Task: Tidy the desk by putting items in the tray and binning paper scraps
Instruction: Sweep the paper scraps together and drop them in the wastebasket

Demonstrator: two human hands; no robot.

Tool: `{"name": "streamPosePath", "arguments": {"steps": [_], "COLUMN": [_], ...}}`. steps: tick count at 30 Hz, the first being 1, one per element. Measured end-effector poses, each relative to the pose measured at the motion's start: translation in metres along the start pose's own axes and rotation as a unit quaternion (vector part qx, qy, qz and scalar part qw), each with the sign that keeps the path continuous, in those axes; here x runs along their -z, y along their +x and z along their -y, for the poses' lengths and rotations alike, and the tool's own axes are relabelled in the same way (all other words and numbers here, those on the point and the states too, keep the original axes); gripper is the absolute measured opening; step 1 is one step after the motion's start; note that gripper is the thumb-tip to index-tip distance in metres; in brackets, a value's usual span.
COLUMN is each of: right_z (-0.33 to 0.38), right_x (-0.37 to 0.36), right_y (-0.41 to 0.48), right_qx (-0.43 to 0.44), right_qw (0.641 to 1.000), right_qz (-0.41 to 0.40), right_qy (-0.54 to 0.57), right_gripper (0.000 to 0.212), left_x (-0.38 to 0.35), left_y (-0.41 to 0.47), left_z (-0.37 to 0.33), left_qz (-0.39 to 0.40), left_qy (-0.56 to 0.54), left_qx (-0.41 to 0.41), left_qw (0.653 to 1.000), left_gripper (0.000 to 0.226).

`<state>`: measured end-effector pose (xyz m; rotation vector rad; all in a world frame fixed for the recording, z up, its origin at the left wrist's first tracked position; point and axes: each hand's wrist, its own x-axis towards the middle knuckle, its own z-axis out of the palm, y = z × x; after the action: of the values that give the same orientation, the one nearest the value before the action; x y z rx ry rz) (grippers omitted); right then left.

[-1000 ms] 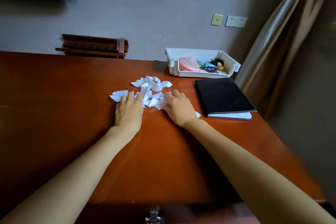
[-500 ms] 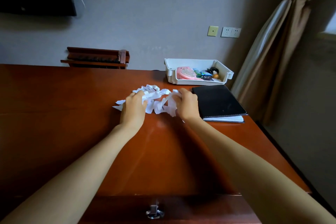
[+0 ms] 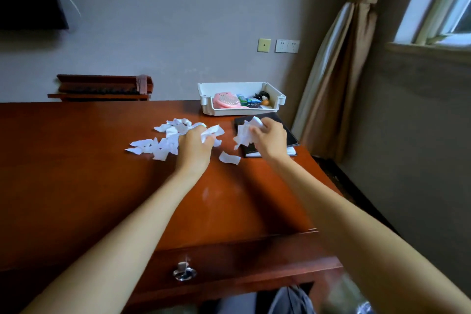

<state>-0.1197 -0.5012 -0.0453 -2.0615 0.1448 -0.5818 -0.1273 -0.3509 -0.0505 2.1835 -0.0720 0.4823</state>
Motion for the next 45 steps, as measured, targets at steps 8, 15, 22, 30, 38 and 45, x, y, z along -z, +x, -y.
{"name": "streamPosePath", "arguments": {"steps": [8, 15, 22, 30, 38, 45], "right_z": [-0.043, -0.125, -0.223, -0.340, -0.444, -0.519], "right_x": [0.101, 0.211, 0.297, 0.317, 0.297, 0.264], "right_y": [-0.032, -0.082, -0.141, -0.193, -0.219, -0.232], "right_qx": [-0.033, -0.092, -0.166, -0.287, -0.379, -0.418], "right_qw": [0.994, 0.981, 0.960, 0.935, 0.906, 0.884], "right_qz": [-0.099, -0.173, -0.216, -0.173, -0.087, 0.025], "right_qy": [0.007, 0.000, -0.058, -0.116, -0.166, -0.208], "right_gripper": [0.041, 0.019, 0.038, 0.042, 0.019, 0.017], "left_x": [-0.066, -0.167, -0.270, -0.379, -0.473, -0.529], "left_y": [-0.048, -0.124, -0.210, -0.275, -0.315, -0.335], "left_z": [-0.077, -0.148, -0.187, -0.164, -0.111, -0.063], "left_qz": [0.067, 0.198, 0.324, 0.430, 0.513, 0.557], "left_qy": [-0.026, -0.089, -0.062, 0.005, 0.100, 0.141], "left_qx": [-0.081, -0.129, -0.115, -0.090, -0.063, 0.055], "left_qw": [0.994, 0.968, 0.937, 0.898, 0.850, 0.817], "left_gripper": [0.023, 0.026, 0.038, 0.019, 0.018, 0.021]}}
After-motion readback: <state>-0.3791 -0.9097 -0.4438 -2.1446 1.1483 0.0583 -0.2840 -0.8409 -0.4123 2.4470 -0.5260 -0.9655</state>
